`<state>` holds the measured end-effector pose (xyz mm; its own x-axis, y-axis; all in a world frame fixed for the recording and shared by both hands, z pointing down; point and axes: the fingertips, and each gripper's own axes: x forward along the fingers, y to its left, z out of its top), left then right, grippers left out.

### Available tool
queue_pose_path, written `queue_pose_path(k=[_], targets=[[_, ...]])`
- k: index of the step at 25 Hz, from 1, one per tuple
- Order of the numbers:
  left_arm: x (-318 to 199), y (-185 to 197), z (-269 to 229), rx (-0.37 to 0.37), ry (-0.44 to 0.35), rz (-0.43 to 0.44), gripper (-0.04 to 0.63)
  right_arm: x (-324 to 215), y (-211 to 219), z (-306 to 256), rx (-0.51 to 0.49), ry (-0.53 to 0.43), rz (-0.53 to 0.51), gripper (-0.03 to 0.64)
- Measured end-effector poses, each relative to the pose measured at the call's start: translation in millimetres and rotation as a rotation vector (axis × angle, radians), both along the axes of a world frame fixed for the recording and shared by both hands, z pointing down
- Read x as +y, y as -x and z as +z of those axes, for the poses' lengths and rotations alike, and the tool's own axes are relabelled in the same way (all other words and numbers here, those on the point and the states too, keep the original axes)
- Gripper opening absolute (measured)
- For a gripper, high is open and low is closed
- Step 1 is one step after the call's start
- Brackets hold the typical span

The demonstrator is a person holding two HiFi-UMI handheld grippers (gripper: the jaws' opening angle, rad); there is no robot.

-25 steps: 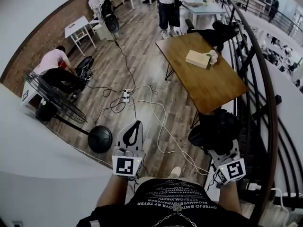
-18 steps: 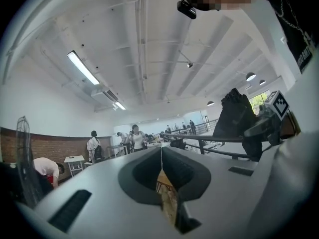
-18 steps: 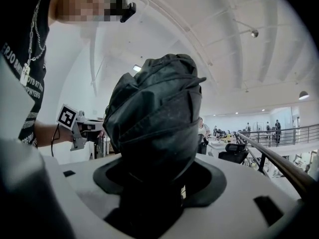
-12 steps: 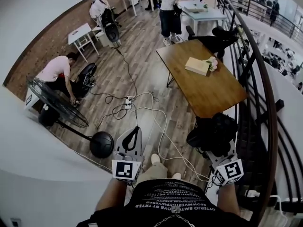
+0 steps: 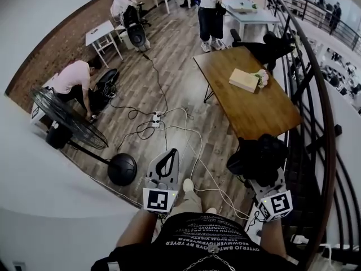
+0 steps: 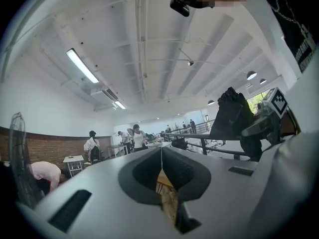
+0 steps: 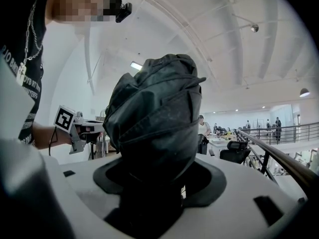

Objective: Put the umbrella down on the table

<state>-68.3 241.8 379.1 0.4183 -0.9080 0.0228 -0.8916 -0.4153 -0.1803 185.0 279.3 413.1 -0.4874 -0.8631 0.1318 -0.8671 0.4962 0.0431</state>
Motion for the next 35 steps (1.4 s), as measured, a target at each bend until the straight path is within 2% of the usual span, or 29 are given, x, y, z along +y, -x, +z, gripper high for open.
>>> queue_pose_path(k=[5, 9, 21, 31, 35], targets=[[-36.2, 7.3, 10.1, -0.033, -0.016, -0.031, 0.029, -35.3, 10.9, 2.5, 0.0, 0.007, -0.012, 0.296], [-67.6, 13.6, 9.5, -0.075, -0.038, -0.025, 0.029, -65.9, 25.6, 1.1, -0.005, 0.01, -0.018, 0.296], [-156.4, 55.8, 22.3, -0.055, -0.004, -0.006, 0.029, -158.8, 82.1, 9.8, -0.001, 0.046, -0.052, 0.296], [-225.6, 96.8, 20.9, -0.021, -0.006, 0.018, 0.029, -233.8, 117.5, 1.8, -0.001, 0.046, -0.021, 0.296], [-244.5, 112.1, 23.4, -0.004, 0.003, 0.031, 0.029, -248.3, 132.0, 2.1, -0.003, 0.05, 0.004, 0.296]])
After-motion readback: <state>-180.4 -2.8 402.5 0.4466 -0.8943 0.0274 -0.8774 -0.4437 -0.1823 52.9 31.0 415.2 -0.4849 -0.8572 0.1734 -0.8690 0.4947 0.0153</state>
